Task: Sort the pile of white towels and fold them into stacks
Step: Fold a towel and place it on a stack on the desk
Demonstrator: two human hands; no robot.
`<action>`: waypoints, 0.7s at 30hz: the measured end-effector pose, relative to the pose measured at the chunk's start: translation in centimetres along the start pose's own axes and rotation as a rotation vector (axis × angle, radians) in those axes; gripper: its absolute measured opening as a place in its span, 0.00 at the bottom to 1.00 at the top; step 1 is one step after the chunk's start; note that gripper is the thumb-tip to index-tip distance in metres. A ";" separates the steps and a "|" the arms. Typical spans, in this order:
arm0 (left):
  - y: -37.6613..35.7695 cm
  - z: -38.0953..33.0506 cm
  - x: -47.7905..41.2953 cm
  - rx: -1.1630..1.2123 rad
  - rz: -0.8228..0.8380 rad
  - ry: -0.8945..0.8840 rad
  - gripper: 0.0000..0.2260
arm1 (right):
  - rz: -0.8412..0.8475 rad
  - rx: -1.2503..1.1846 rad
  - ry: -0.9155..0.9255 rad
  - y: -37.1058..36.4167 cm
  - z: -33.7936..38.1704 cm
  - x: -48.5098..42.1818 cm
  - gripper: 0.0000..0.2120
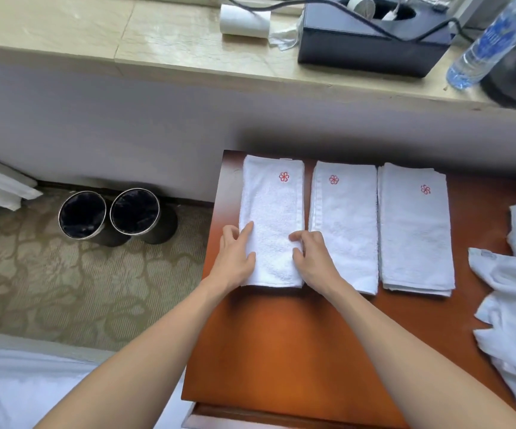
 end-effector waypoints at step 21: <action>-3.7 -4.1 12.3 -0.484 0.021 -0.384 0.25 | -0.020 0.225 0.066 5.0 -2.0 13.7 0.19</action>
Point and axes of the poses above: each hand's wrist, its own x-axis away from the middle knuckle, its own y-axis out of the back of the hand, z = x × y, the point moved 2 cm from there along -x, towards the middle knuckle, and after that the axes turned 14 degrees about -z, right-handed, at the moved point
